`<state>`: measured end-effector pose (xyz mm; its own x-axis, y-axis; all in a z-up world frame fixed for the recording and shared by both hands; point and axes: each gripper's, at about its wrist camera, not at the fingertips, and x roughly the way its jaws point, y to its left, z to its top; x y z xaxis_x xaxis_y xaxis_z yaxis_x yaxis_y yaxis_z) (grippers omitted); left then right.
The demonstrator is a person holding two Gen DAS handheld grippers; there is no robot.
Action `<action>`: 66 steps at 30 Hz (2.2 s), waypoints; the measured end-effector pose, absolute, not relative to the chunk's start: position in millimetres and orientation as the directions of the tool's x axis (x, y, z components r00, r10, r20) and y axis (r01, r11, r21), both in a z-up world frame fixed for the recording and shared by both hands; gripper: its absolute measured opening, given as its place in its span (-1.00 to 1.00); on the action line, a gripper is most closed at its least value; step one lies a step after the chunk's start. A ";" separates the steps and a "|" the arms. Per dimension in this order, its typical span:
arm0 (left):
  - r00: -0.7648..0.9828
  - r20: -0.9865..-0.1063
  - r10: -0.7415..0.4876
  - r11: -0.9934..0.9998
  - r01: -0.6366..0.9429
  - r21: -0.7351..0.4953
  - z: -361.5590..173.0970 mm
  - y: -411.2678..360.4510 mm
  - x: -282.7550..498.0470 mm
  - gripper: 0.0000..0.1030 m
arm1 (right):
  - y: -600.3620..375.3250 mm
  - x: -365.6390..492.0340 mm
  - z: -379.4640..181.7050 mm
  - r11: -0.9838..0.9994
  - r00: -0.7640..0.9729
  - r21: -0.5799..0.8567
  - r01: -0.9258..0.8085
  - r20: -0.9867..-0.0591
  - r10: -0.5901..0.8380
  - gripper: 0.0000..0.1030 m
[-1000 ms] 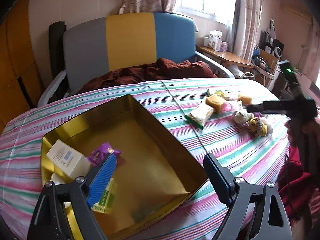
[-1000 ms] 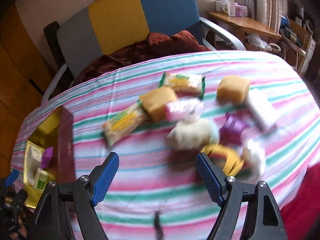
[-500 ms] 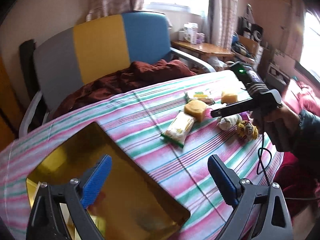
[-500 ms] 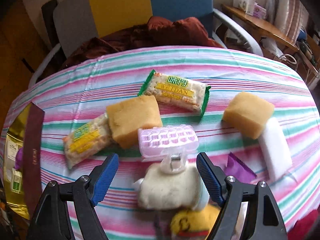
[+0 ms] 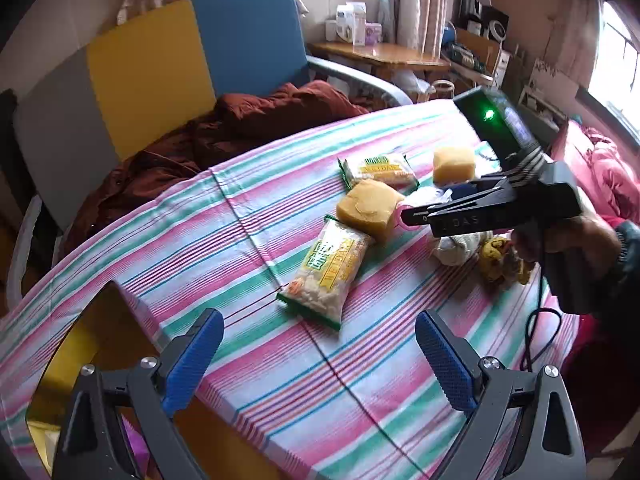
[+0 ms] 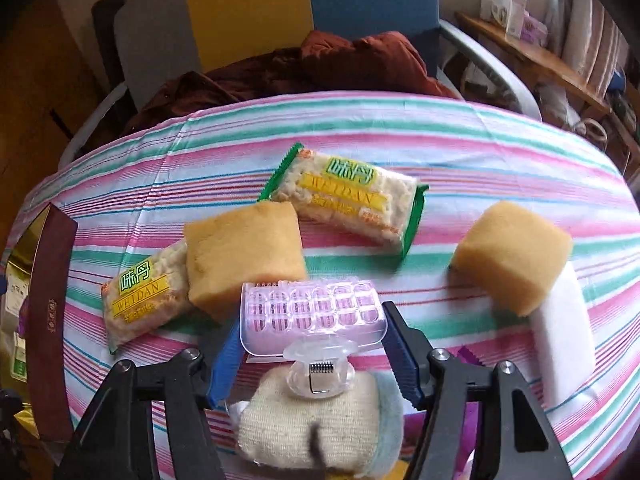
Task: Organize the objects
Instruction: 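Move both tools to the pile and grasp the pink hair roller with right gripper, then grasp the yellow sponge with left gripper while right gripper holds the pink roller, then place the sponge and pink roller into the gold tray, opening both grippers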
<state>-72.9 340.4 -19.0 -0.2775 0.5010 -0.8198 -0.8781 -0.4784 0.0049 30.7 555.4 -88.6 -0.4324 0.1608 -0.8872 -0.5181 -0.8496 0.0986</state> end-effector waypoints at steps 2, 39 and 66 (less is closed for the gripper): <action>-0.262 -0.836 0.483 -0.473 -0.881 0.003 -25.1 349.3 -76.0 0.89 | 557.4 31.1 -85.5 -0.848 -0.440 0.088 -0.523 -0.880 0.179 0.25; -0.098 -0.875 0.474 -0.247 -0.969 -0.025 -52.3 387.5 -85.4 0.78 | 499.6 33.1 -62.0 -0.962 -0.519 0.238 -0.134 -0.844 -0.136 0.25; -0.327 -0.757 0.566 -0.591 -0.801 -0.095 21.0 239.1 -102.2 0.05 | 474.5 28.6 -38.4 -0.967 -0.591 0.222 -0.126 -0.800 -0.107 0.24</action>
<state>-102.2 239.1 21.0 -0.3271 0.5659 -0.7568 -0.8012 -0.5907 -0.0953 28.6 474.5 -38.4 -0.5906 -0.1073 -0.7998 -0.1256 -0.9668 0.2224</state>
